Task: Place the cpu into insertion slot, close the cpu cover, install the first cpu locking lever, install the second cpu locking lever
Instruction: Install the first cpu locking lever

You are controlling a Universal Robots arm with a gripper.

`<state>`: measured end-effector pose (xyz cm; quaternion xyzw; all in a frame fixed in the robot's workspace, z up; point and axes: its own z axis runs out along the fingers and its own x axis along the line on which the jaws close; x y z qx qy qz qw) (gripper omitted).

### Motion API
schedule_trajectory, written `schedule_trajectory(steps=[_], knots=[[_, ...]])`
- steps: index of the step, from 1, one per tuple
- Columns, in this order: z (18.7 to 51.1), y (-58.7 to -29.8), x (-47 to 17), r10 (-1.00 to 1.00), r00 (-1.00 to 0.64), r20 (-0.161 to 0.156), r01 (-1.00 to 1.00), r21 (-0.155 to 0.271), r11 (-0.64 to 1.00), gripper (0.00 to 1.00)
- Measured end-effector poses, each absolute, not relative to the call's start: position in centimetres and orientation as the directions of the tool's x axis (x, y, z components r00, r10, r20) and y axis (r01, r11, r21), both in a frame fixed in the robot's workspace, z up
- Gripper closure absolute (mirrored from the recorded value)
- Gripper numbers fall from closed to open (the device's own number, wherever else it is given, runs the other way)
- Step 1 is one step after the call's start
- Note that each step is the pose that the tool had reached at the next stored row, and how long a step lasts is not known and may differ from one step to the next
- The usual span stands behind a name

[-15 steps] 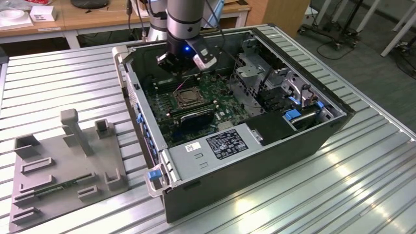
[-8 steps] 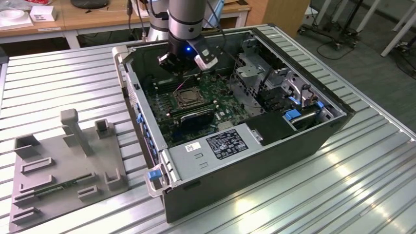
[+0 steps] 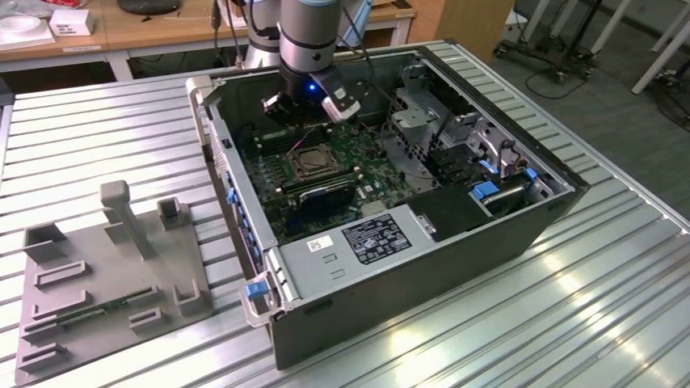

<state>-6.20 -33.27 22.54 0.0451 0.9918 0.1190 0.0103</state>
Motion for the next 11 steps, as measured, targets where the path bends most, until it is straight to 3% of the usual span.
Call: schedule_trajectory(steps=[11], knots=[[22.40, -32.97, -6.05, 0.092, -0.996, -0.010, 0.087, 0.237, 0.968, 0.89]])
